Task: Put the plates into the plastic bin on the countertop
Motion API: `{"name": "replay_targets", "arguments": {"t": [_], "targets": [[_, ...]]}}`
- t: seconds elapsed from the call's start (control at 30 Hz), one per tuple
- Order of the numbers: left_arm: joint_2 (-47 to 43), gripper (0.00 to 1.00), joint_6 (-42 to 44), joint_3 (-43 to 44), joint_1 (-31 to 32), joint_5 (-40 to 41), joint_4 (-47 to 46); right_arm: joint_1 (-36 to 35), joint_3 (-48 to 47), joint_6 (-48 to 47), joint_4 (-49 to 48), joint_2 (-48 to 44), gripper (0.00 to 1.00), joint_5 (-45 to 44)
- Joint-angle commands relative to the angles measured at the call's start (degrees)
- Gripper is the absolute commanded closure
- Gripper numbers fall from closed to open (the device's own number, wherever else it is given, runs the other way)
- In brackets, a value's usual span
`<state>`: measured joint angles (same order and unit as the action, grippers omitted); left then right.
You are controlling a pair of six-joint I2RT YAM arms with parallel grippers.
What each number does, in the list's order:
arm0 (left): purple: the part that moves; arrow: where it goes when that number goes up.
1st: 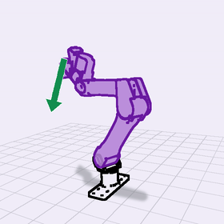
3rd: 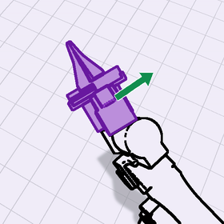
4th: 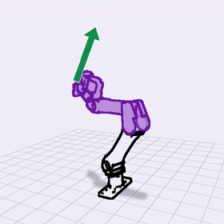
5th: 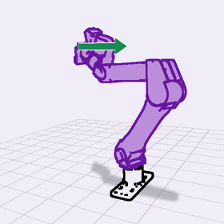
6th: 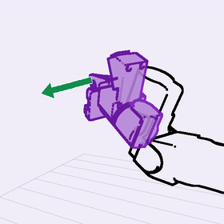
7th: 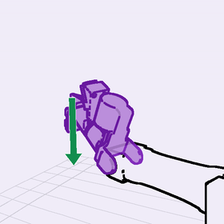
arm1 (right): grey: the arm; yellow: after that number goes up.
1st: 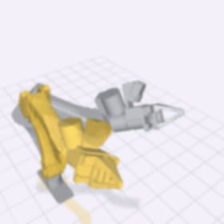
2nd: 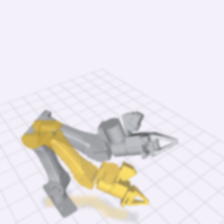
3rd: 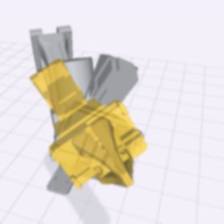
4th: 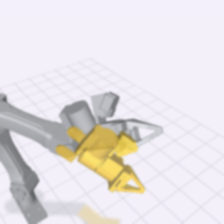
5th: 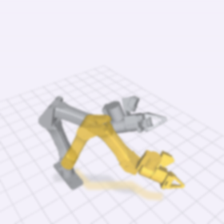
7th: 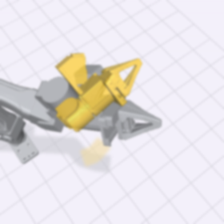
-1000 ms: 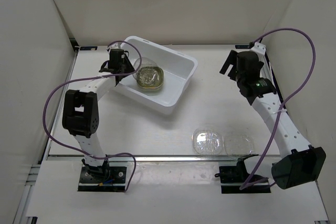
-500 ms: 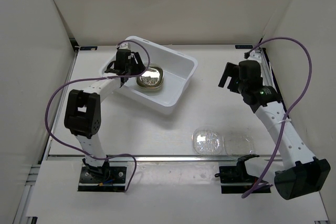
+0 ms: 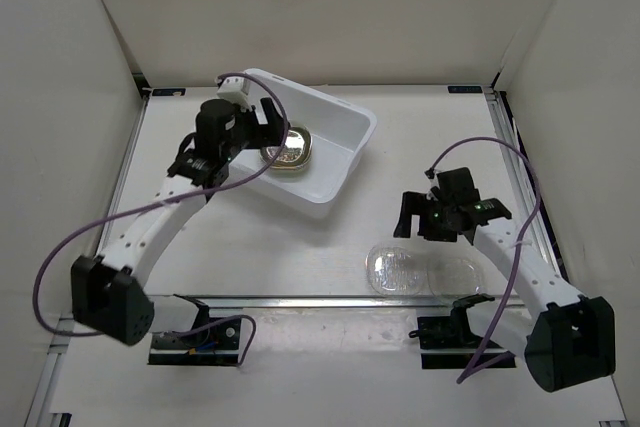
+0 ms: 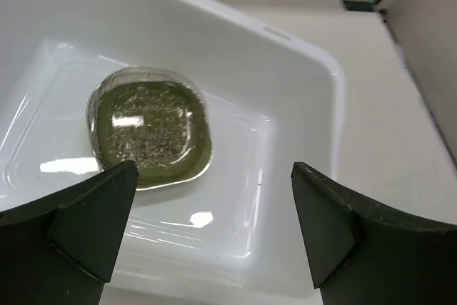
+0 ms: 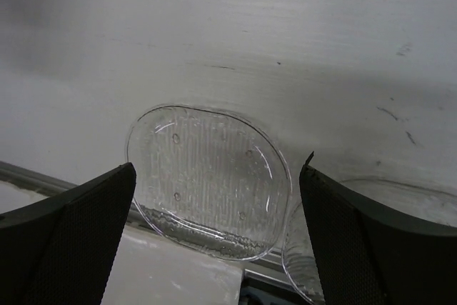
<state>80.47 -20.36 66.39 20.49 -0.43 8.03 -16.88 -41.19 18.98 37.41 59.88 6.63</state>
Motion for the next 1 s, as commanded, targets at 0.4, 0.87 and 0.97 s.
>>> {"name": "replay_targets", "arguments": {"t": [0.4, 0.87, 0.97], "targets": [[-20.00, 0.01, 2.08, -5.92, 3.59, 4.82, 24.13, 5.28, -4.60, -8.44, -4.02, 14.83, 0.01, 11.47], [-15.61, 0.01, 6.03, -3.55, 3.77, 9.21, 25.01, 5.63, -10.66, -14.39, 1.79, 25.38, 0.02, 13.49], [-14.73, 0.01, 6.65, -3.37, 3.77, 10.18, 25.01, 5.29, -11.81, -17.40, 4.77, 26.60, 0.03, 11.40]]}}
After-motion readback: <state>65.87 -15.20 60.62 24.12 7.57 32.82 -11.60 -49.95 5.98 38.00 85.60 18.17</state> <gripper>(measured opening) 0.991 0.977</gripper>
